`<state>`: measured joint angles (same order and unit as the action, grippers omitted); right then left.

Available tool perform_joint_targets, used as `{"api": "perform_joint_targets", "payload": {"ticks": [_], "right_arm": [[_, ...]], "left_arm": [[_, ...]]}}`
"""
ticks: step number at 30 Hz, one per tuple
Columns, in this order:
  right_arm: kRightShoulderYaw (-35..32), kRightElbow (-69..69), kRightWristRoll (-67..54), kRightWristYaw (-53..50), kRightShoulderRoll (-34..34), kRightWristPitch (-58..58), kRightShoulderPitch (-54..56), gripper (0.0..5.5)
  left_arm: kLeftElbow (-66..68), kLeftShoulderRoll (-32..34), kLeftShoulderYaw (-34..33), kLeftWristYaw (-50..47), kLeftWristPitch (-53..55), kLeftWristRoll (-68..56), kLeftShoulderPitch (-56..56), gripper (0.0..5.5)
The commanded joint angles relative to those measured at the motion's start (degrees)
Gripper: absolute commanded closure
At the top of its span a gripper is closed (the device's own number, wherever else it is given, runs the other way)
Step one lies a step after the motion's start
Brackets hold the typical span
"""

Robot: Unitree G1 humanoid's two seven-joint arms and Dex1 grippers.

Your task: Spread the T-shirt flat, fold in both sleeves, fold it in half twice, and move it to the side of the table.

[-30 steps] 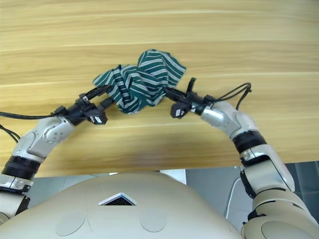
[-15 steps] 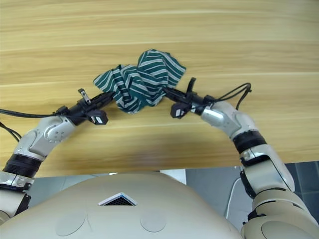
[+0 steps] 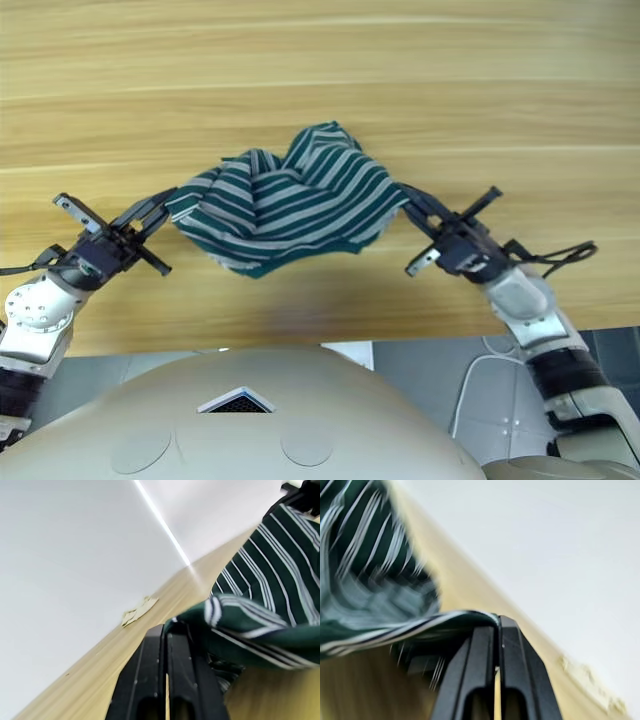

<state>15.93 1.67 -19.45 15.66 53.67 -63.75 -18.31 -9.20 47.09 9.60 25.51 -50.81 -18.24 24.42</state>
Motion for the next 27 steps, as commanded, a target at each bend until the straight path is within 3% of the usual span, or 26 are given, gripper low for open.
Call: {"api": "perform_joint_targets", "payload": {"ticks": [1,5,7,11,15,17,19,27], "right_arm": [[-3.1,-6.1,-13.3,4.6,0.7,0.5,3.8,5.50],[-4.1,7.9,0.2,0.6,-13.9,16.6,32.3,5.50],[-4.1,24.2,10.9,-7.3,-21.9,22.0,51.2,5.50],[-0.6,62.9,24.0,-29.4,-32.8,40.2,88.2,5.50],[-0.3,71.5,30.5,-51.0,-33.5,44.0,101.8,5.50],[-0.4,72.2,32.7,-58.1,-33.4,42.9,103.9,5.50],[0.3,73.2,34.3,-56.4,-34.1,41.2,101.2,5.50],[-3.3,72.9,31.6,-25.2,-31.3,24.2,72.3,5.50]], "left_arm": [[-0.2,0.1,-5.7,4.1,0.6,-12.8,-5.8,5.48],[23.6,-9.6,-6.9,3.1,10.2,-8.7,-34.2,5.48],[40.1,-15.2,-5.9,0.0,13.1,-2.5,-51.4,5.48],[72.9,-23.8,0.5,-20.4,27.3,14.5,-86.5,5.48],[82.7,-25.4,2.8,-42.4,33.4,23.2,-106.1,5.48],[83.7,-23.6,2.3,-49.1,32.2,25.4,-109.8,5.48],[85.0,-22.3,0.7,-48.3,31.1,25.6,-106.4,5.48],[86.7,-21.0,-4.3,-28.2,19.5,25.5,-73.8,5.48]]}}
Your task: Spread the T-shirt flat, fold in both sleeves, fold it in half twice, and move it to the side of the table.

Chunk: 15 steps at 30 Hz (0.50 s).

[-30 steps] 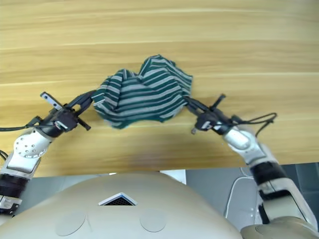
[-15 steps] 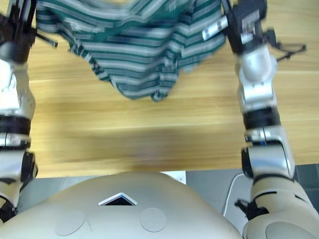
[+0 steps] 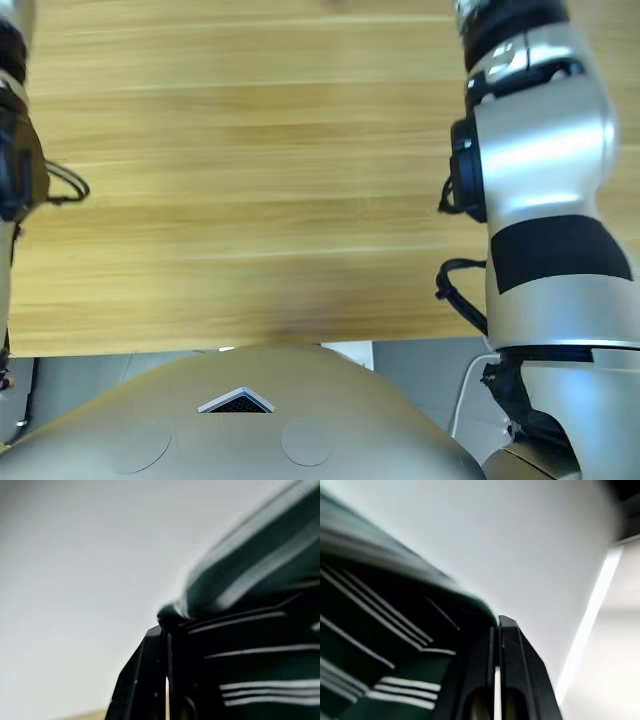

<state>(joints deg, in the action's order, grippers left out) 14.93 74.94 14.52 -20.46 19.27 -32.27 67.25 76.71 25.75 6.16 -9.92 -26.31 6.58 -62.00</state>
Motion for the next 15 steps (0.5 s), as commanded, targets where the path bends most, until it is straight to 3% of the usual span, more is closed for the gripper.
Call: {"api": "perform_joint_targets", "payload": {"ticks": [1,5,8,14,15], "right_arm": [[-2.5,-2.7,-3.0,15.3,4.6,-12.4,-19.3,5.50],[-1.0,-15.0,-10.0,35.5,10.5,-27.5,-41.4,5.50],[2.3,-26.4,-15.4,47.6,17.0,-30.4,-58.2,5.50],[0.3,-38.0,-13.7,51.6,20.8,-23.1,-67.3,5.50],[0.3,-39.5,-13.3,51.6,20.5,-22.2,-68.2,5.50]], "left_arm": [[0.0,0.7,0.0,10.7,-9.1,1.5,17.0,5.48],[-5.0,1.8,5.6,28.3,-27.4,4.5,33.7,5.48],[-14.9,3.7,9.5,42.9,-36.7,-1.1,48.1,5.48],[-29.4,7.8,9.3,48.4,-33.9,-7.1,59.0,5.48],[-30.6,7.7,9.3,48.0,-33.1,-6.9,60.0,5.23]]}}
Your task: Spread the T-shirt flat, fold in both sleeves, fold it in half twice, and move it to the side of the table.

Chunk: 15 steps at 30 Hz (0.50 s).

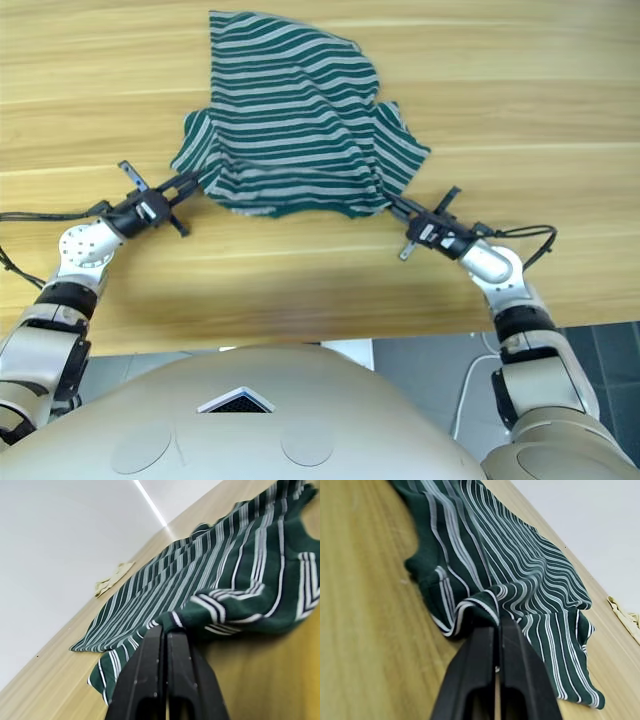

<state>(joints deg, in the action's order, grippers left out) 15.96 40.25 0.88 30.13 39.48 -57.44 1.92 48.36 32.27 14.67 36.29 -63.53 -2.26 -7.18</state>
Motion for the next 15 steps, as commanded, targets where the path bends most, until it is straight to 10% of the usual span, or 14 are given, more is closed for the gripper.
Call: {"api": "perform_joint_targets", "payload": {"ticks": [1,15], "right_arm": [[-0.8,-5.8,0.7,1.2,0.0,3.9,-3.3,5.50],[-11.1,-15.1,2.0,-1.8,4.4,11.1,-11.1,3.76]], "left_arm": [[-3.3,0.9,0.7,1.3,5.3,2.2,6.3,5.00],[-19.2,4.9,-8.3,-3.5,10.9,-3.6,18.7,2.76]]}}
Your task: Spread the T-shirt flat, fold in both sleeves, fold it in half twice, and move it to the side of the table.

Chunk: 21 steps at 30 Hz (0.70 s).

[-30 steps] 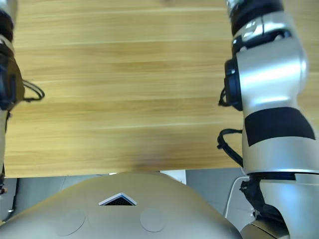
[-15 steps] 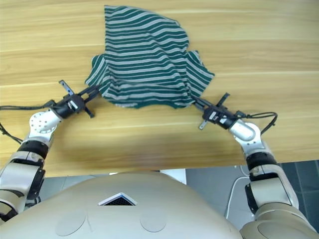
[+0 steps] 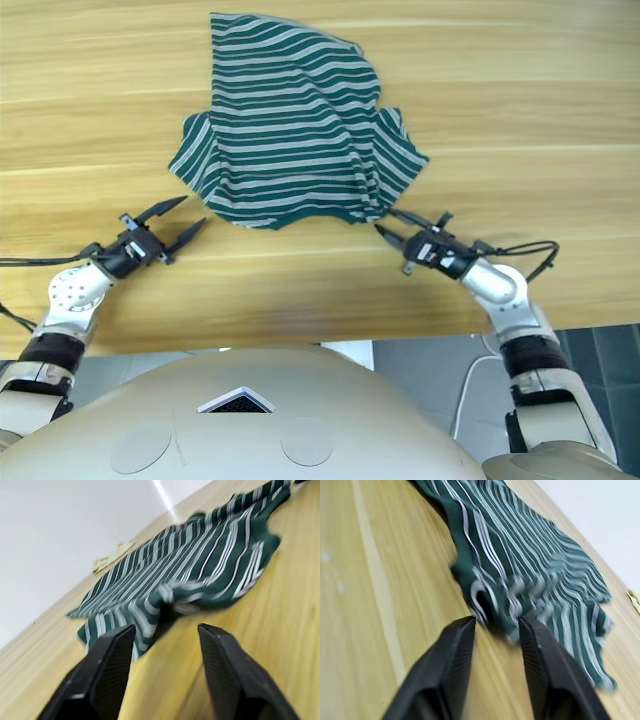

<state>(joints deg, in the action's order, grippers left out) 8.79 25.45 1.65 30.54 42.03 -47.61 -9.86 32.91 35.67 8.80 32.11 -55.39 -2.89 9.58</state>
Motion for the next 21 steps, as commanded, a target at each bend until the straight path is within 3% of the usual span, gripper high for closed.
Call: {"api": "perform_joint_targets", "payload": {"ticks": [1,3,5,10,17,21], "right_arm": [[-4.6,-0.7,1.0,-2.3,1.7,1.2,0.7,3.76],[-5.4,-2.7,-1.8,-1.4,0.8,0.4,0.9,3.76],[-5.6,-5.1,-4.6,-0.5,-0.2,0.0,1.1,3.76],[-6.8,-7.8,-3.4,-3.5,-3.2,1.0,4.3,3.76],[-4.8,-8.2,3.1,-5.3,-6.4,1.8,8.7,3.76],[-3.7,-8.6,4.8,-5.4,-7.7,1.9,10.6,3.76]], "left_arm": [[-8.2,1.0,-1.8,1.6,3.0,-5.2,2.4,2.76],[-17.7,-1.6,-0.3,0.5,3.5,-3.2,0.8,2.76],[-20.6,-5.1,-0.6,-4.2,6.6,7.0,-4.1,2.76],[-14.3,-7.1,7.4,-13.9,9.6,39.5,-21.1,2.76],[-4.7,-3.0,16.7,-13.6,8.6,51.9,-29.7,2.76],[6.1,-2.7,20.6,-14.5,5.6,51.0,-30.7,2.76]]}}
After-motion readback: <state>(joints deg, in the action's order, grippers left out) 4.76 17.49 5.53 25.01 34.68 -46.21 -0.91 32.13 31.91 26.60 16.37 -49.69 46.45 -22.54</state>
